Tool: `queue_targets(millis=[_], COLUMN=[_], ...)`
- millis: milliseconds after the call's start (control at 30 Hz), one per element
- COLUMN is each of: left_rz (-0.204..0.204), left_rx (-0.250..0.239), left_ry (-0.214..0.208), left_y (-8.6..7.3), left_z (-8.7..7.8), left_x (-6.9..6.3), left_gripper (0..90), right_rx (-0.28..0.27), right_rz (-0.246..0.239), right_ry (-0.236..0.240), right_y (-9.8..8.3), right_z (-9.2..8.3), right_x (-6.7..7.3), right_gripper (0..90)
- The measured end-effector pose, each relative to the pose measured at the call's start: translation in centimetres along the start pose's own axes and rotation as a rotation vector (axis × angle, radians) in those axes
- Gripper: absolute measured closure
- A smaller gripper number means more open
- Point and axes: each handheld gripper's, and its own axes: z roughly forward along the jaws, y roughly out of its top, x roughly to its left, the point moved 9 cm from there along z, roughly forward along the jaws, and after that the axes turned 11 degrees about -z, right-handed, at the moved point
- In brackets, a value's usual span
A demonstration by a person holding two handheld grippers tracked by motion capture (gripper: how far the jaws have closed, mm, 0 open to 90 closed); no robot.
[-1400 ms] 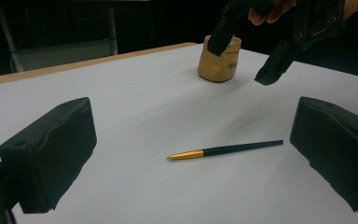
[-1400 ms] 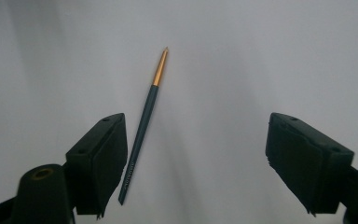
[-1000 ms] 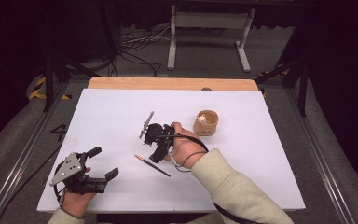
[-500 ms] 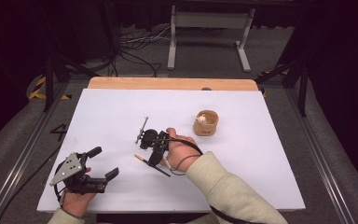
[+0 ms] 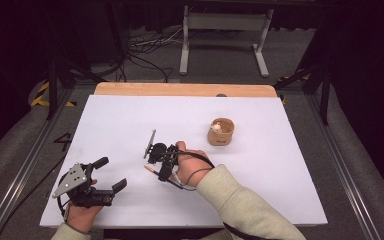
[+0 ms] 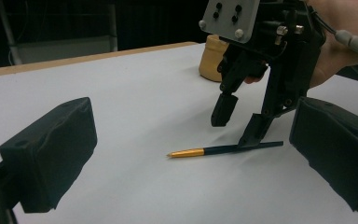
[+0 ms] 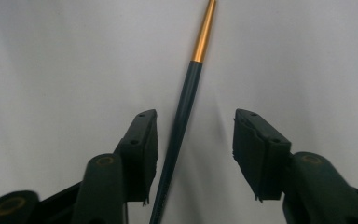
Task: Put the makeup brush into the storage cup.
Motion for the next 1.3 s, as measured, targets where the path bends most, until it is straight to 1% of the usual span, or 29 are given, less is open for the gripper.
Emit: queue_targets(millis=[67,133,167,233,267,300,433,533,567,600,633,667,700,733,867,900,1067,1133,1300], left_rz=[0.002,0.001,0.000,-0.002,-0.002,-0.006,-0.009,-0.009,-0.009,-0.010,-0.009,-0.009,-0.009,-0.009,-0.010,-0.009,-0.009,-0.009,-0.007], left_rx=[-0.001,-0.001,-0.001,-0.003,-0.004,-0.003,-0.004,-0.003,-0.003,-0.003,-0.003,-0.003,-0.003,-0.003,-0.003,-0.003,-0.002,-0.002,-0.003], left_ry=[0.001,0.001,0.001,0.002,0.002,0.001,0.002,0.002,0.002,0.002,0.002,0.002,0.002,0.002,0.002,0.002,0.003,0.003,0.003], left_y=[0.02,0.02,0.01,0.03,0.04,0.03,0.03,0.03,0.03,0.02,0.02,0.01,0.01,0.02,0.02,0.02,0.01,0.01,0.03], left_z=[0.00,0.01,0.01,0.01,0.00,0.00,-0.01,0.00,0.00,0.01,0.01,0.01,0.01,0.00,0.00,0.01,0.02,0.02,-0.01], left_x=[0.04,0.05,0.06,0.08,0.09,0.05,0.08,0.08,0.08,0.09,0.09,0.09,0.09,0.09,0.09,0.09,0.08,0.09,0.12], left_gripper=[1.3,1.3,1.4,1.4,1.4,1.4,1.5,1.5,1.5,1.5,1.5,1.5,1.5,1.5,1.5,1.6,1.6,1.6,1.6], right_rx=[0.008,0.012,0.010,0.026,0.030,0.041,0.051,0.058,0.058,0.057,0.064,0.068,0.062,0.070,0.068,0.067,0.074,0.084,0.077], right_rz=[0.005,0.003,-0.006,0.006,-0.009,-0.008,-0.011,-0.009,-0.009,-0.006,0.001,0.004,-0.001,0.014,0.017,0.028,0.047,0.066,0.066], right_ry=[0.008,0.010,0.005,0.010,0.002,0.006,0.003,0.010,0.010,0.012,0.015,0.019,0.015,0.023,0.026,0.031,0.039,0.045,0.028], right_y=[-0.04,-0.06,-0.06,-0.17,-0.21,-0.29,-0.37,-0.43,-0.43,-0.43,-0.49,-0.54,-0.52,-0.59,-0.56,-0.57,-0.56,-0.57,-0.49], right_z=[0.12,0.16,0.28,0.33,0.42,0.42,0.68,0.76,0.76,0.80,0.84,0.85,0.95,0.94,1.03,1.03,1.02,1.00,1.03], right_x=[0.16,0.17,0.03,0.14,0.02,0.13,0.19,0.26,0.26,0.28,0.30,0.31,0.19,0.29,0.33,0.33,0.30,0.36,0.34], right_gripper=[55.6,57.0,59.4,63.2,65.1,66.6,71.7,77.1,77.1,78.4,81.8,82.6,82.6,82.6,82.7,82.9,83.2,83.5,83.6])
